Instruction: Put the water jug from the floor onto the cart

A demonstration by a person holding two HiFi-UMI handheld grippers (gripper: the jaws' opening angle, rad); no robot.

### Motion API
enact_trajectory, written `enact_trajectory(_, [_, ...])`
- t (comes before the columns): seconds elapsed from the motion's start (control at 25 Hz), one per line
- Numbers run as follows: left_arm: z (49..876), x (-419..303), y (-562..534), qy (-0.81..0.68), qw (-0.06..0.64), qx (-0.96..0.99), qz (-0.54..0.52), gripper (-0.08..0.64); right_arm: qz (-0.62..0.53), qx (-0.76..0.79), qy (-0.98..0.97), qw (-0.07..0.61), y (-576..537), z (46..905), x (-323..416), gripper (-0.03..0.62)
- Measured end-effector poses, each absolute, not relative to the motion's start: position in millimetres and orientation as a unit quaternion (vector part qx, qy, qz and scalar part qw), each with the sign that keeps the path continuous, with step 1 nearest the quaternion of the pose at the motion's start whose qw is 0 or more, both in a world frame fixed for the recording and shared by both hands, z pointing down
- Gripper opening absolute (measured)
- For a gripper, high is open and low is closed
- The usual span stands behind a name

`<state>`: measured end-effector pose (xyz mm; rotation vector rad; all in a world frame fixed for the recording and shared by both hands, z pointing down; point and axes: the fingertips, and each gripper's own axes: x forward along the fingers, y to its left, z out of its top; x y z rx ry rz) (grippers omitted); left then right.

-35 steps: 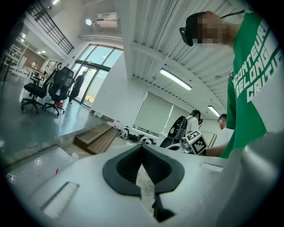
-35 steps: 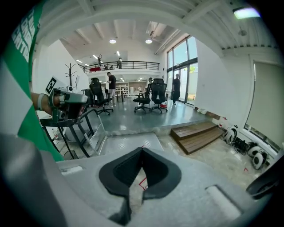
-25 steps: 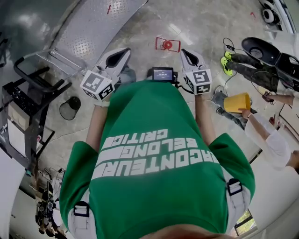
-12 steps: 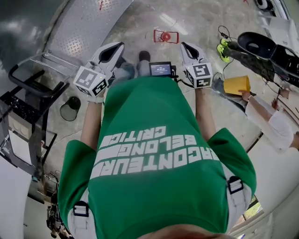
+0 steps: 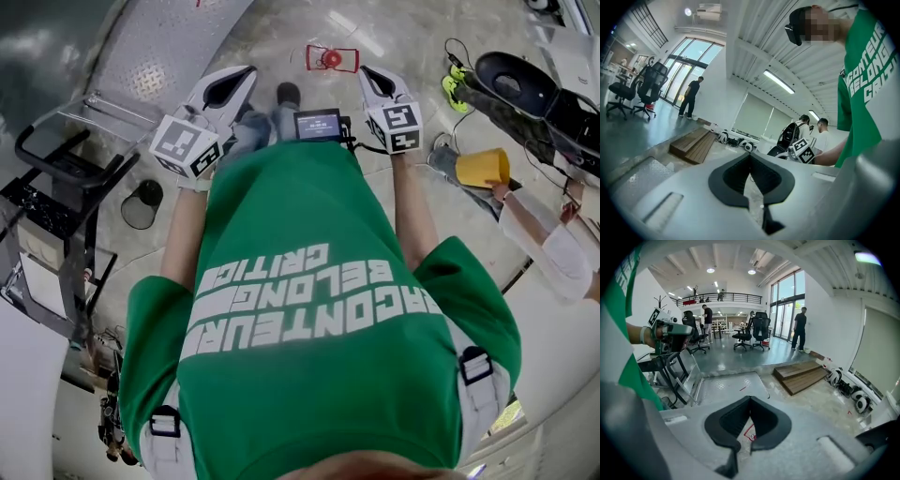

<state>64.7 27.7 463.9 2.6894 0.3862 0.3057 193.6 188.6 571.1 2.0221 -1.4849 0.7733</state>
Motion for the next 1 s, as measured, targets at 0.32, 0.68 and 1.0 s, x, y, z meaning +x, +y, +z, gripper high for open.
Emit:
enact_trajectory(0.32, [482,82,54,0.152,0.214,0.957,0.128,0.012,0.292,0.735,-0.549,0.271,187,601,223,-0.006])
enact_trajectory(0.68, [517,105,76,0.168,0.227,0.947,0.156,0.012,0.340,0.720,-0.542,0.269,188,684,252,-0.005])
enact_trajectory(1.0, [545,116,93,0.173,0.237,0.939,0.182,0.012,0.402,0.687,-0.535,0.282,190,777,258,0.083])
